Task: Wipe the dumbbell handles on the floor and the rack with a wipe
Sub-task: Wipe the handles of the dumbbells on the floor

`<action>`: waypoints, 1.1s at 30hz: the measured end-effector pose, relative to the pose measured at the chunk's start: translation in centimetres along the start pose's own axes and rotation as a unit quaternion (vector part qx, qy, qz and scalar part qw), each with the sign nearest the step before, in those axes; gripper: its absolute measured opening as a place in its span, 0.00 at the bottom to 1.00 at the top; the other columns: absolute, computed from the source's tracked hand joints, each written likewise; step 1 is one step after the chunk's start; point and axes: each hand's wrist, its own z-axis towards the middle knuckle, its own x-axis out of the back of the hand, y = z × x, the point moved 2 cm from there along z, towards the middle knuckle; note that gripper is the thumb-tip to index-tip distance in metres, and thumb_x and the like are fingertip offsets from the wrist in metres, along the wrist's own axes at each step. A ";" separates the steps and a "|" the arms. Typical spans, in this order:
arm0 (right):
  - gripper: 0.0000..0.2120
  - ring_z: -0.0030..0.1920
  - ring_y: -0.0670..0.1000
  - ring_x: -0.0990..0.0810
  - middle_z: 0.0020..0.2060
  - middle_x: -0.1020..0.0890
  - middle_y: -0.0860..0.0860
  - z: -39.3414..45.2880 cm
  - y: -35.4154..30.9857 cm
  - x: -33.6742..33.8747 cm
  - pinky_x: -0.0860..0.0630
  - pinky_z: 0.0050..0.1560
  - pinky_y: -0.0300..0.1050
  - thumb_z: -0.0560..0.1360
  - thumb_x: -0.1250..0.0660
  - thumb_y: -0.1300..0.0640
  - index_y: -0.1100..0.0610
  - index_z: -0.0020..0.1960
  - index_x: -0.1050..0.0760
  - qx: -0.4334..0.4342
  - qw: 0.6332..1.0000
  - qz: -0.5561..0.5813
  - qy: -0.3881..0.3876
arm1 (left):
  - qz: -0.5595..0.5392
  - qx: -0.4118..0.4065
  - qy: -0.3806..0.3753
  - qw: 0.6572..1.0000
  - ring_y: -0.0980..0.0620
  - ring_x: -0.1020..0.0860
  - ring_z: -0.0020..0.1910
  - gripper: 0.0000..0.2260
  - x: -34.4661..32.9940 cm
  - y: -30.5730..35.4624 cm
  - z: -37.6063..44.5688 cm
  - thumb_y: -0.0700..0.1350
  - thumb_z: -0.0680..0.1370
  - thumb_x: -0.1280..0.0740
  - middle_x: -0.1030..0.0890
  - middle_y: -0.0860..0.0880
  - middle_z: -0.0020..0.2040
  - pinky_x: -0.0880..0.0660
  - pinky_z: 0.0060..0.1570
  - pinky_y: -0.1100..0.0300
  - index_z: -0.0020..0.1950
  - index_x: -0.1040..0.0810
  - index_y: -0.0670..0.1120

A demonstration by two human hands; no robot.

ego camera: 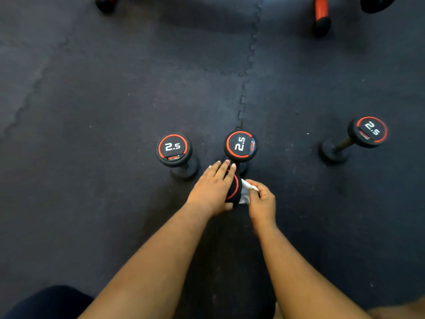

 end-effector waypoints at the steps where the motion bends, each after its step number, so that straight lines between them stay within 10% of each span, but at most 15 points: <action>1: 0.14 0.53 0.51 0.16 0.49 0.14 0.49 -0.2 -0.6 0.4 0.19 0.53 0.45 0.79 0.37 0.66 0.52 0.54 0.17 -0.015 1.000 0.017 -0.014 | -0.001 0.003 -0.011 1.000 0.44 0.55 0.82 0.48 0.0 0.9 0.1 0.58 0.76 0.30 0.56 0.45 0.84 0.53 0.81 0.48 0.84 0.57 0.46; 10: 0.14 0.52 0.50 0.15 0.51 0.14 0.50 -1.9 -8.5 7.9 0.18 0.54 0.50 0.79 0.36 0.65 0.48 0.53 0.18 -0.111 0.993 0.049 -0.010 | -0.102 0.114 -0.105 0.983 0.46 0.53 0.83 0.35 3.9 5.8 -0.9 0.56 0.84 0.38 0.53 0.47 0.84 0.49 0.80 0.47 0.84 0.52 0.47; 14: 0.14 0.51 0.54 0.14 0.50 0.13 0.53 -3.7 -13.5 12.1 0.18 0.51 0.51 0.79 0.36 0.67 0.52 0.57 0.19 -0.148 0.979 0.138 -0.017 | -0.448 0.207 -0.091 0.865 0.52 0.30 0.73 0.30 9.3 12.0 -1.2 0.59 0.82 0.36 0.29 0.51 0.75 0.33 0.69 0.58 0.80 0.35 0.47; 20: 0.15 0.48 0.53 0.15 0.49 0.14 0.55 -3.6 -20.5 20.3 0.19 0.48 0.50 0.78 0.37 0.69 0.54 0.56 0.20 -0.161 0.978 0.130 -0.015 | -0.573 0.249 -0.040 0.780 0.49 0.16 0.44 0.07 15.9 19.7 0.6 0.47 0.77 0.27 0.14 0.46 0.46 0.17 0.47 0.44 0.52 0.17 0.45; 28: 0.27 0.61 0.40 0.22 0.64 0.24 0.43 2.1 -23.4 26.1 0.24 0.57 0.35 0.80 0.32 0.57 0.47 0.76 0.35 -0.135 0.979 0.002 -0.150 | -0.505 0.189 -0.102 0.836 0.53 0.17 0.40 0.05 18.6 22.9 6.1 0.44 0.76 0.26 0.15 0.53 0.42 0.20 0.41 0.57 0.49 0.19 0.52; 33: 0.14 0.55 0.42 0.17 0.57 0.15 0.47 6.5 -24.6 28.2 0.19 0.59 0.48 0.80 0.32 0.59 0.49 0.64 0.20 -0.132 0.961 -0.153 -0.189 | -0.450 0.137 -0.158 0.868 0.56 0.20 0.45 0.12 20.0 23.7 10.9 0.45 0.75 0.27 0.19 0.56 0.46 0.22 0.46 0.57 0.57 0.23 0.54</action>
